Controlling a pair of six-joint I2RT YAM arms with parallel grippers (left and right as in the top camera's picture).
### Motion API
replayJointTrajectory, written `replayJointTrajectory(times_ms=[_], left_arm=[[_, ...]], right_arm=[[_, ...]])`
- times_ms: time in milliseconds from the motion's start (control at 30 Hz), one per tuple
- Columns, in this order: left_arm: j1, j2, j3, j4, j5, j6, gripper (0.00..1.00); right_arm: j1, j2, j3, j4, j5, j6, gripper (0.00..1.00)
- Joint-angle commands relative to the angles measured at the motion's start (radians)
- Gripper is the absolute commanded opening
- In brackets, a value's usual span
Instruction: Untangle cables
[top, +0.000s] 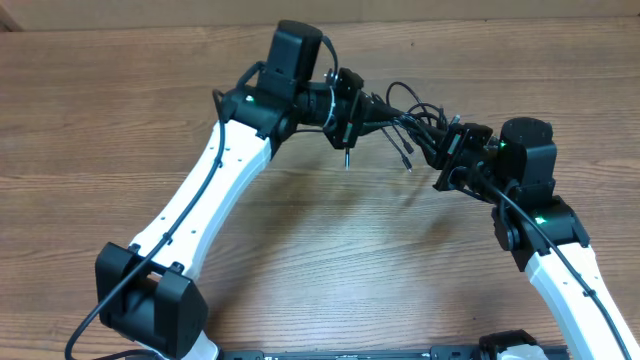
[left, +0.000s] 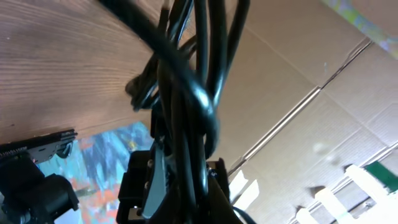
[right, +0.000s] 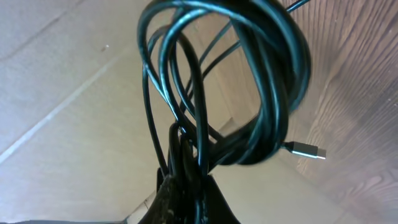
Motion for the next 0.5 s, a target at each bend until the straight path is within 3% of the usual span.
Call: replayJointTrajectory(times_ms=[0,467], left_arm=[[0.076,0.001,0.025,-0.029,-0.039,-0.014,0.04],[0.114,0.001,0.025,-0.155,-0.191,-0.013,0.04]], right_arm=[[-0.004,-0.002,0.023,-0.018,0.013,-0.003,0.04],[-0.004,-0.002,0.023,-0.053,-0.069,-0.01,0.04]])
